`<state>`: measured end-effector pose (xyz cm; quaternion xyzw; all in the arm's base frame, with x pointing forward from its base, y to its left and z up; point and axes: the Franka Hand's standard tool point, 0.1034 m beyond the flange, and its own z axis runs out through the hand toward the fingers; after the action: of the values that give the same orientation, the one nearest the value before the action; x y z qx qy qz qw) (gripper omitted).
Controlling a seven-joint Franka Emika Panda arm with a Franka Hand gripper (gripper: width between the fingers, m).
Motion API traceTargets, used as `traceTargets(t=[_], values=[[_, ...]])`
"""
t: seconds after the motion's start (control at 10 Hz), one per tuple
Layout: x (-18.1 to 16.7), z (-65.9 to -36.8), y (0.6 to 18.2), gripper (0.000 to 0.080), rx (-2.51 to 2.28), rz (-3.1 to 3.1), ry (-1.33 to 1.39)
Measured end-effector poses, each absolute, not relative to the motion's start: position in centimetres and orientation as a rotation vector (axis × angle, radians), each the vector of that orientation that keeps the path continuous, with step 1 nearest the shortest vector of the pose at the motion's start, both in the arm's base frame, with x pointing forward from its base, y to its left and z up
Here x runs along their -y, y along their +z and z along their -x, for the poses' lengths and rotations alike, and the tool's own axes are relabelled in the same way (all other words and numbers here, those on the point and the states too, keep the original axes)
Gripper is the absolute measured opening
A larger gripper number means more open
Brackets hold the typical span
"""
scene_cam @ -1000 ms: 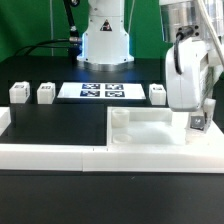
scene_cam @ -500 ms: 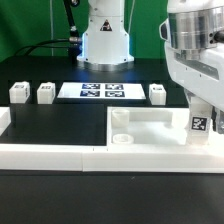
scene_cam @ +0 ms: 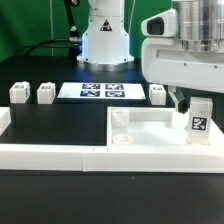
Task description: Assemble square table
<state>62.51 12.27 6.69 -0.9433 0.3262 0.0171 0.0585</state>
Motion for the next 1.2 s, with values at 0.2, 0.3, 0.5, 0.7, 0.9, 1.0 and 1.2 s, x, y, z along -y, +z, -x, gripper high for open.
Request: traceTargets(t=[0.2,0.3,0.5,0.7,0.9,1.0,1.2], values=[[-12.20,-62.50,6.38,0.0649,-0.720,2.952,-0.001],[-12.07,-62.54,6.39,0.0649,-0.703,2.956,-0.002],[-12.04,-62.52,6.34,0.0514,-0.762,2.941,0.002],[-12.06,-62.49,6.27,0.0377,-0.950,2.886,0.014],[-12.08,-62.49,6.26,0.0289,-1.139,2.818,0.024],[-12.10,-62.49,6.26,0.0290,-1.225,2.781,0.029],[-12.14,-62.48,6.26,0.0290,-1.392,2.702,0.039]])
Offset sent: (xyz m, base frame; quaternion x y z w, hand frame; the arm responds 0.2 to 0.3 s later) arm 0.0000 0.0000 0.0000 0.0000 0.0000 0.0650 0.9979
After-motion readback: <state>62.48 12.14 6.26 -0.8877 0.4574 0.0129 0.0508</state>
